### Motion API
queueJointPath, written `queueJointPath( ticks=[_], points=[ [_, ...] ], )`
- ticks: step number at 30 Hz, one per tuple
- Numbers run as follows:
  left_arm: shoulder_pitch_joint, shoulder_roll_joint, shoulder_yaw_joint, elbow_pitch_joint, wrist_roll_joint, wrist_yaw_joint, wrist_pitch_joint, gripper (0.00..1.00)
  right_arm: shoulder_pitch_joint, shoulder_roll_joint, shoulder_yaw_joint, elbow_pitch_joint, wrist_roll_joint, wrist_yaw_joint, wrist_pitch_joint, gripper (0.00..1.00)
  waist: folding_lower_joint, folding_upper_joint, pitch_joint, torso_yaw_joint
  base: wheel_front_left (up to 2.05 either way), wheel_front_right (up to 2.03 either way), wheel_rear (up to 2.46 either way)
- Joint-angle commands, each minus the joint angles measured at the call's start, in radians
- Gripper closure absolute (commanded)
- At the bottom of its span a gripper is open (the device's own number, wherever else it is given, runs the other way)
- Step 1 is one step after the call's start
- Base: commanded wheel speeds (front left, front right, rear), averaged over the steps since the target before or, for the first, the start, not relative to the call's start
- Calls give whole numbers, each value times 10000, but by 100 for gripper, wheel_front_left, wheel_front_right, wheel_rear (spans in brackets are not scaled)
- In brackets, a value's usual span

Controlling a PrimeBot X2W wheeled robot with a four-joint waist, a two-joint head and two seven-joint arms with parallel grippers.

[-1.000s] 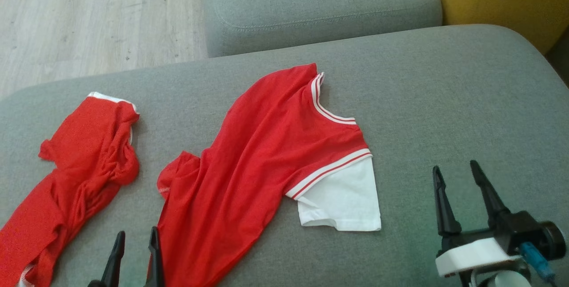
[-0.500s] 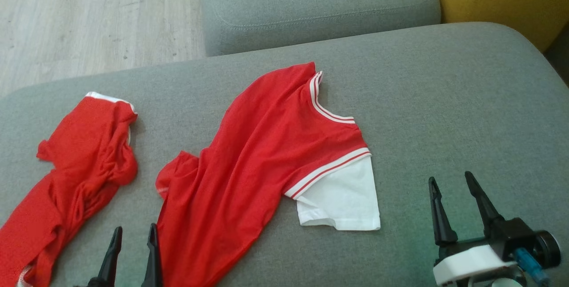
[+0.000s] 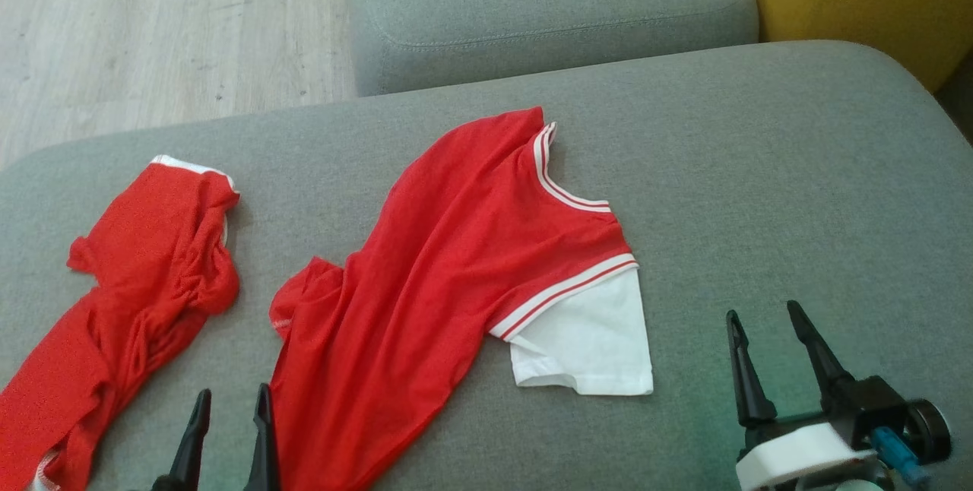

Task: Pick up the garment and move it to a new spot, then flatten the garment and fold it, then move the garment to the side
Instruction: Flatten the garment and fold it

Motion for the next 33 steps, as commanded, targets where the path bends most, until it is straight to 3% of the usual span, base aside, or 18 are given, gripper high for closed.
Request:
queueJointPath(
  ticks=[1,7,10,13,16,23,26,33],
  points=[
    [-415,35,273,-231,92,12,-124,0,-284,-58,268,-260,72,75,-95,0,0,0,2,8,0,0,0],
    [-247,209,244,-177,96,11,-124,0,-473,-58,456,-402,367,75,-95,0,0,0,-26,49,0,0,0],
    [79,615,-130,-14,-199,11,-75,0,-645,-58,796,-332,760,75,-95,0,0,0,-82,45,0,0,0],
    [510,1137,-535,-368,-626,11,796,0,-868,-58,1255,-66,780,75,297,0,0,0,-134,104,0,0,0],
    [965,1793,-1089,-1147,-1190,10,2237,0,-1074,-58,1614,-49,513,75,1419,0,0,0,-136,219,0,0,0],
    [1592,2175,-1483,-2714,-2084,10,4412,0,-1121,-58,1783,441,-178,75,4048,0,0,0,9,456,0,0,0],
    [1724,2263,-1741,-2824,-2314,10,4874,0,-1135,-58,1505,729,-697,75,4445,0,0,0,76,521,0,0,0],
    [1646,2365,-1911,-2665,-2369,19,5213,0,-1442,-58,1565,1431,-214,75,4605,0,0,0,322,558,0,0,0]
  ],
)
